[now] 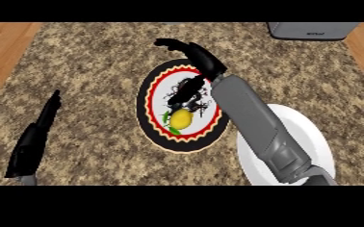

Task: Pick the lemon from the plate and place it in the plate

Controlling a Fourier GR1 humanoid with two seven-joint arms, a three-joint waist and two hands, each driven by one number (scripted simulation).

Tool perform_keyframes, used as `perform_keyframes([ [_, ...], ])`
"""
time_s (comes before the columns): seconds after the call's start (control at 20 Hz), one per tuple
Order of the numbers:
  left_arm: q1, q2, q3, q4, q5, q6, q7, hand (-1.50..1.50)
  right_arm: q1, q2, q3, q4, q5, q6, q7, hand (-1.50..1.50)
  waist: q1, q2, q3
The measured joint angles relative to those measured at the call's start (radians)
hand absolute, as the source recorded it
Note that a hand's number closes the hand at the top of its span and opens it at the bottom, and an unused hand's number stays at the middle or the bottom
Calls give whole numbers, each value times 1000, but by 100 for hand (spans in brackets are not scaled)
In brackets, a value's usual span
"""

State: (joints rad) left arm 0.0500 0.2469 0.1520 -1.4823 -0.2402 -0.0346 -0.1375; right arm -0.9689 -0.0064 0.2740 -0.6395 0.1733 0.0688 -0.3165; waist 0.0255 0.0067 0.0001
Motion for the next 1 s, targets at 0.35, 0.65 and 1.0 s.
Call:
perform_keyframes([
  [0.35,-10,-9,-4,4,-10,9,-6,0,-49,-113,-199,125,-148,124,-64,-150,4,6,1],
  [0.65,-23,-12,-14,5,-14,1,-5,0,-78,-246,-295,268,-198,272,-216,-150,24,16,2],
  [1.0,-42,-12,-24,-5,-14,-12,2,0,-92,-373,-316,376,-171,366,-358,-150,48,27,3],
])
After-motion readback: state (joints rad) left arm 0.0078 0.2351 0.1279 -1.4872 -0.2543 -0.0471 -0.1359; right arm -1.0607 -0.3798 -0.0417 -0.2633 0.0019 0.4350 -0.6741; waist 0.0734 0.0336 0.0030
